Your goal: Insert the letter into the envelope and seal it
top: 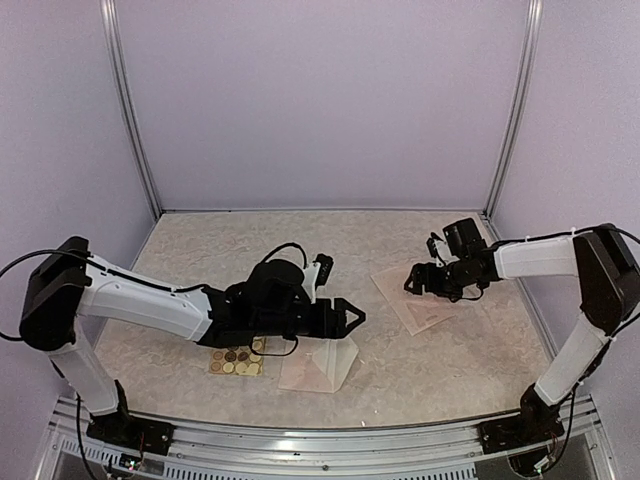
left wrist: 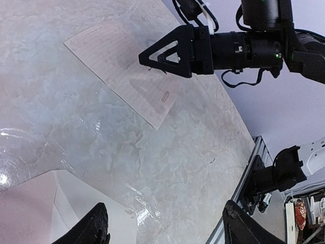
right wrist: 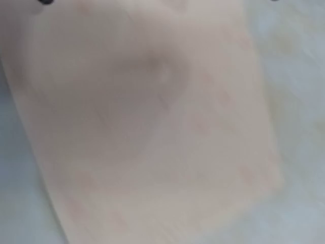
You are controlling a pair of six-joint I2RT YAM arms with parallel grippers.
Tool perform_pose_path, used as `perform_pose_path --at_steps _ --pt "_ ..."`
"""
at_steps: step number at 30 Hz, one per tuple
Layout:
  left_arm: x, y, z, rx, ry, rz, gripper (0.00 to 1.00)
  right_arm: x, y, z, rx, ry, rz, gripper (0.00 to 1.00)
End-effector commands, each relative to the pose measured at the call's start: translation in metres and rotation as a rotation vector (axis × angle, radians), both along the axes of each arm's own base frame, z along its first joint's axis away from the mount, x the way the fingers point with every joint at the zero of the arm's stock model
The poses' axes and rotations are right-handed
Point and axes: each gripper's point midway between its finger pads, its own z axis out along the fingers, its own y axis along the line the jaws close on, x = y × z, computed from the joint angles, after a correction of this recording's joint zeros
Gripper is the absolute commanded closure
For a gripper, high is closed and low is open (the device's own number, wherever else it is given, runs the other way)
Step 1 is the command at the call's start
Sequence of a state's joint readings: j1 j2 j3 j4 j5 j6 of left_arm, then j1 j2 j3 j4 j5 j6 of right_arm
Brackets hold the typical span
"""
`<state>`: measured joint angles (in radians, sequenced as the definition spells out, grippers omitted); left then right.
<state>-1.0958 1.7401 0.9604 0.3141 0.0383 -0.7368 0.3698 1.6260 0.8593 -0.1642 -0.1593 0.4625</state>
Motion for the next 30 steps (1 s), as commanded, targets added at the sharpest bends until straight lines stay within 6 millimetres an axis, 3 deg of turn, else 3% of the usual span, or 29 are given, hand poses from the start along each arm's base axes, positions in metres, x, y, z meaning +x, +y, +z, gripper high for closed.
perform_pose_path --at_steps 1,8,14,18,26,30 --pt "0.003 0.015 0.030 -0.037 -0.031 0.065 0.27 0.029 0.020 0.015 0.026 -0.035 0.070 0.12" --pt "0.001 0.025 0.044 -0.046 -0.038 0.086 0.27 0.061 0.055 0.002 0.069 -0.031 0.147 0.13" --pt "-0.002 0.031 0.049 -0.054 -0.041 0.100 0.26 0.056 0.087 -0.017 0.111 0.005 0.256 0.15" --pt "-0.003 0.036 0.048 -0.050 -0.041 0.110 0.26 0.032 0.113 -0.026 0.162 0.032 0.356 0.16" --pt "-0.007 0.049 0.044 -0.034 -0.044 0.138 0.26 -0.051 0.156 -0.032 0.243 0.089 0.548 0.19" --pt "-0.003 0.054 0.040 -0.022 -0.045 0.154 0.25 -0.077 0.166 -0.002 0.308 0.054 0.572 0.20"
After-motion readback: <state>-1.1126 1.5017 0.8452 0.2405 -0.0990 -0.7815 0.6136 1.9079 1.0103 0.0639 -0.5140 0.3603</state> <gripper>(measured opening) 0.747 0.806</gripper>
